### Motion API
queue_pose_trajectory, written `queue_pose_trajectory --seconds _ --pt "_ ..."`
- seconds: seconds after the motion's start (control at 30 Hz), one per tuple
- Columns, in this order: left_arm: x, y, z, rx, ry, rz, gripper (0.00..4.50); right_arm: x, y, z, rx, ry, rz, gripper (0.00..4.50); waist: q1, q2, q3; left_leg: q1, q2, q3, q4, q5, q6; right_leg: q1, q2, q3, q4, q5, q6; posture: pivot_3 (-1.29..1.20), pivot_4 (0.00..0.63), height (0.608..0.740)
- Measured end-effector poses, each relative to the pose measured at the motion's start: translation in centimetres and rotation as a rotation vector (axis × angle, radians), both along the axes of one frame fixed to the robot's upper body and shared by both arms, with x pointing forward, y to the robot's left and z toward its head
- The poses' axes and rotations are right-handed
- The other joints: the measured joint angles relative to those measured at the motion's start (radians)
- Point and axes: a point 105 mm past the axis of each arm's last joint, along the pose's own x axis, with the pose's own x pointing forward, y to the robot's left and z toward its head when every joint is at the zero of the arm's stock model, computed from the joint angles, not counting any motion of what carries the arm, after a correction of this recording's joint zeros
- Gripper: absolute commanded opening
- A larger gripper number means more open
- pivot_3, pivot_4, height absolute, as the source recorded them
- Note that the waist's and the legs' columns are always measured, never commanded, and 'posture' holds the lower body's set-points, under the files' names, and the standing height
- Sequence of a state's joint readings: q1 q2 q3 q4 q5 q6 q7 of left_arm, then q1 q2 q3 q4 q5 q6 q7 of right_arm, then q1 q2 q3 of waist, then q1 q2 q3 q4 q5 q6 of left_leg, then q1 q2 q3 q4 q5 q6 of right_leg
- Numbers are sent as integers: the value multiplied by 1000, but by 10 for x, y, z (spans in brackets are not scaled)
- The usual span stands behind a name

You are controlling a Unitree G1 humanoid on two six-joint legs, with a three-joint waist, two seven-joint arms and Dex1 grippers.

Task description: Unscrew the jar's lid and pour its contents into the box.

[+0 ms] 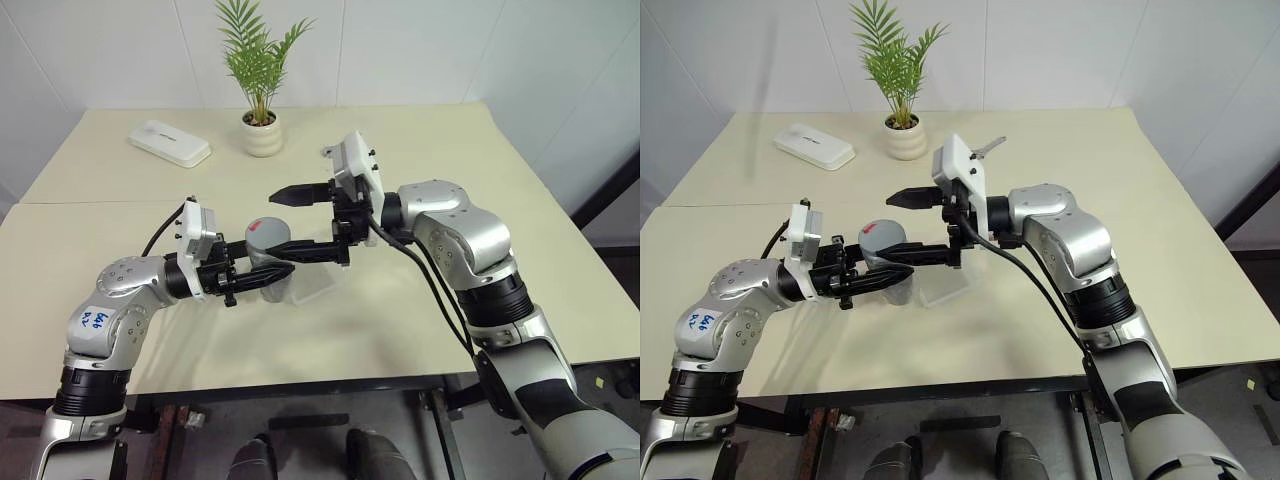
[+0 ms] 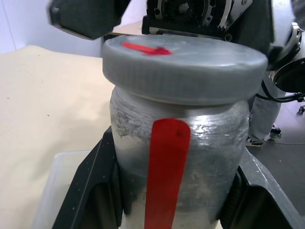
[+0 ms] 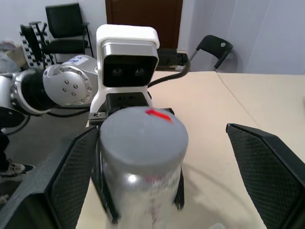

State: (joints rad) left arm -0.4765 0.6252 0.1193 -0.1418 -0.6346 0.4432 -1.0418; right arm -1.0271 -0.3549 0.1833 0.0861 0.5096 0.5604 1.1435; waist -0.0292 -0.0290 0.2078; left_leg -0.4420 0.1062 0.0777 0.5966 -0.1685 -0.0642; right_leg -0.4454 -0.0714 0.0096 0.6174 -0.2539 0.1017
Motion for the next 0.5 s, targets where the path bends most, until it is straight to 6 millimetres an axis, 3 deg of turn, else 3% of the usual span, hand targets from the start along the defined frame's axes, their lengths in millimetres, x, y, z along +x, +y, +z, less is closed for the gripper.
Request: queue_pose_trajectory --seconds 0.13,0.5 --pt "-5 -1 -2 9 2 -23 1953 -8 -9 1 26 45 55 4475 -3 0 0 0 0 0 0 0 0 0 0 0 0 0 0 0 150 740" --pt "-8 -2 -2 13 -6 -28 1953 -15 -1 8 39 38 92 4475 -4 0 0 0 0 0 0 0 0 0 0 0 0 -1 -3 0 150 740"
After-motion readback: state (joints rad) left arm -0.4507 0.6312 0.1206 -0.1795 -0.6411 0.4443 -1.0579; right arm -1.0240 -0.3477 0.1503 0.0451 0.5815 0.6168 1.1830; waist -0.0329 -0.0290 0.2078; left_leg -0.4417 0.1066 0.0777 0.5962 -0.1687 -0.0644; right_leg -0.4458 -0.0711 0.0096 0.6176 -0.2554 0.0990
